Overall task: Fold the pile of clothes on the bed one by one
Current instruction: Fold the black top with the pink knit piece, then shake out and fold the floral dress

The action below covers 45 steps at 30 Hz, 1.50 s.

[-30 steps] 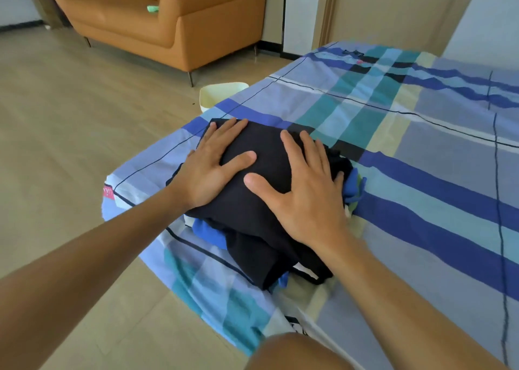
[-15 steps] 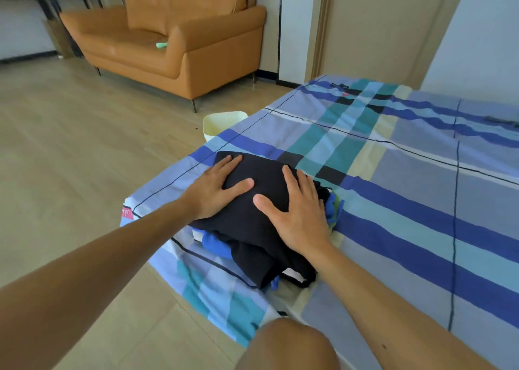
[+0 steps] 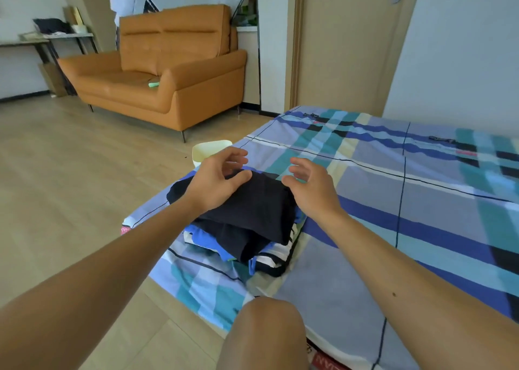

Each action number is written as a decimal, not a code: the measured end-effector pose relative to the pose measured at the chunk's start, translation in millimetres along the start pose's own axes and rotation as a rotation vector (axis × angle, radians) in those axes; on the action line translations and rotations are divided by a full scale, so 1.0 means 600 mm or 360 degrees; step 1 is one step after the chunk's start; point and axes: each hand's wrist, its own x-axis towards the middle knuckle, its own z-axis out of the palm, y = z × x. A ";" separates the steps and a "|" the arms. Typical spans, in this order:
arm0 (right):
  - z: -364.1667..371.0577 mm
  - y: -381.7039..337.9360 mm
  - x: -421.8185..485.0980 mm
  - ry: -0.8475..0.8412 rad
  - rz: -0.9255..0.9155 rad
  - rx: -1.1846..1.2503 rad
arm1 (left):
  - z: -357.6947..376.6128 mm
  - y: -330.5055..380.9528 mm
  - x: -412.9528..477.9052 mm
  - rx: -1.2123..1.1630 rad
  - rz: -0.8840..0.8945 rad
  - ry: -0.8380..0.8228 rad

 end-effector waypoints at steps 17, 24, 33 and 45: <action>-0.363 0.155 -0.184 0.0620 0.0031 0.0000 | 0.367 0.235 -0.073 -0.0609 0.0308 -0.0410; -0.507 0.282 -0.299 0.0837 0.0182 -0.0132 | 0.534 0.286 -0.141 -0.0709 0.0429 -0.0795; -0.681 0.399 -0.302 0.1077 0.0630 -0.1034 | 0.586 0.291 -0.137 -0.0649 0.0445 -0.0957; -0.836 0.519 -0.369 0.1288 0.1499 -0.1762 | 0.597 0.294 -0.139 -0.0523 0.0485 -0.1130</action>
